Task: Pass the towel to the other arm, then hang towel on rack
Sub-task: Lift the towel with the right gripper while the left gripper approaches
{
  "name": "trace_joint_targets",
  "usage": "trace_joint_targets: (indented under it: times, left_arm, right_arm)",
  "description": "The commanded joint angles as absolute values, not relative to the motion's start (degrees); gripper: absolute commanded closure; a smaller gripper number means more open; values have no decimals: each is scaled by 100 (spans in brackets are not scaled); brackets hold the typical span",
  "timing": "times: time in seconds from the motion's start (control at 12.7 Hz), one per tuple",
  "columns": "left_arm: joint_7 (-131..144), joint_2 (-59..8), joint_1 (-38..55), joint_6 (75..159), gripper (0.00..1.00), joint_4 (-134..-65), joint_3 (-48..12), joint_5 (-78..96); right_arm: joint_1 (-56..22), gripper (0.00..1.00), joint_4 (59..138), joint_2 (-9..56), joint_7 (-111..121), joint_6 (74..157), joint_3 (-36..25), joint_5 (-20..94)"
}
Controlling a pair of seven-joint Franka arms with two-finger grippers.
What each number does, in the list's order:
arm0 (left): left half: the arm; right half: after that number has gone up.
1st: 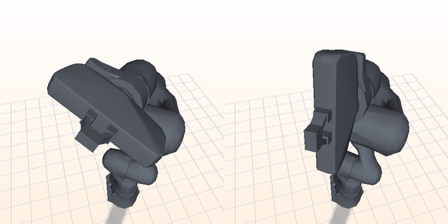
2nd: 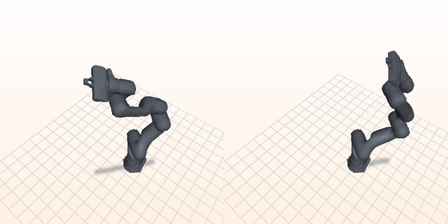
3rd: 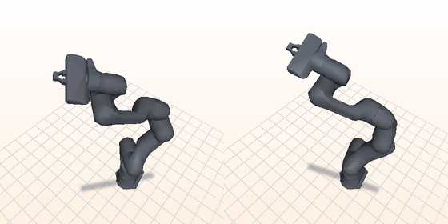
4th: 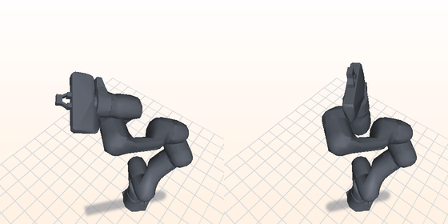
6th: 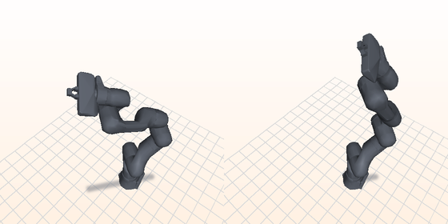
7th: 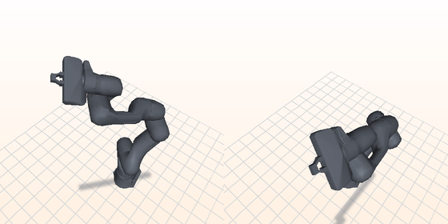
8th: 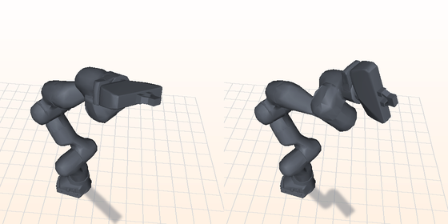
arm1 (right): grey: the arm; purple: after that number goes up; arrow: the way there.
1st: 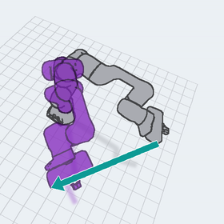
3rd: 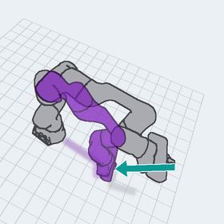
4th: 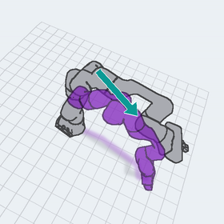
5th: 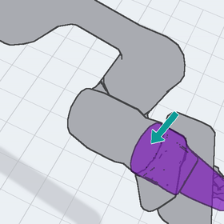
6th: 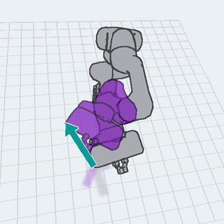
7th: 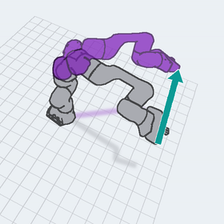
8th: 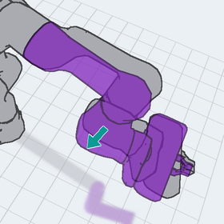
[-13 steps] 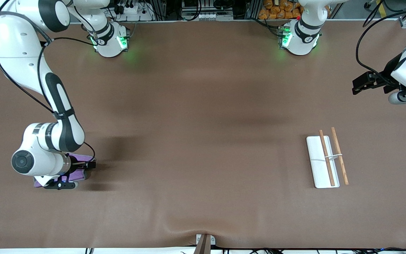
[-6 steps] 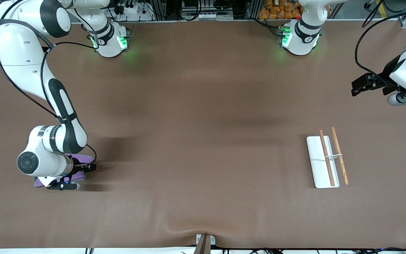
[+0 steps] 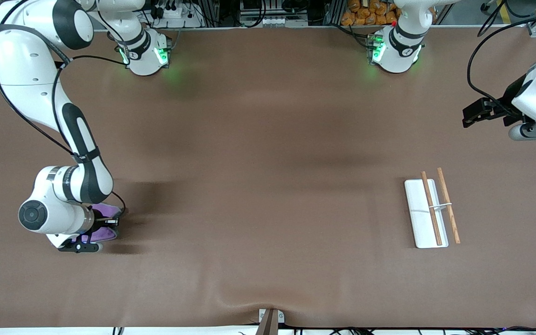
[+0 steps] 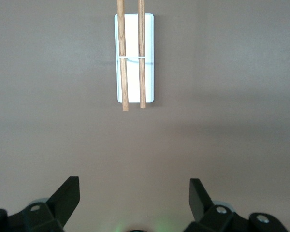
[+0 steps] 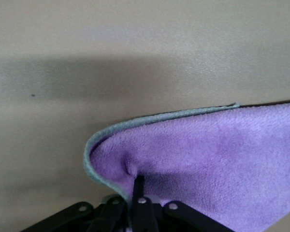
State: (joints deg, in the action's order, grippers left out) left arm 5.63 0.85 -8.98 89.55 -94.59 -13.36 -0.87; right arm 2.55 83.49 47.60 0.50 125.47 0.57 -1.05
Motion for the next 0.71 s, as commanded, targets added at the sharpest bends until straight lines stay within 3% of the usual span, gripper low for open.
trace_joint_targets:
  times: [0.0, 0.39, 0.63]
  left_arm:
    - [650, 149, -905, 9044, 0, -9527, -1362, -70]
    - [694, 53, -879, 9263, 0, -9536, -1450, -53]
    - [1088, -78, -844, 9316, 0, -9501, -1599, -53]
  right_arm:
    - [141, 100, 8315, 4449, 26, 12167, 132, -167]
    - [-517, 100, 8297, 3228, 53, 10857, 132, -193]
    - [-1061, 100, 8297, 2656, 53, 10582, 237, -141]
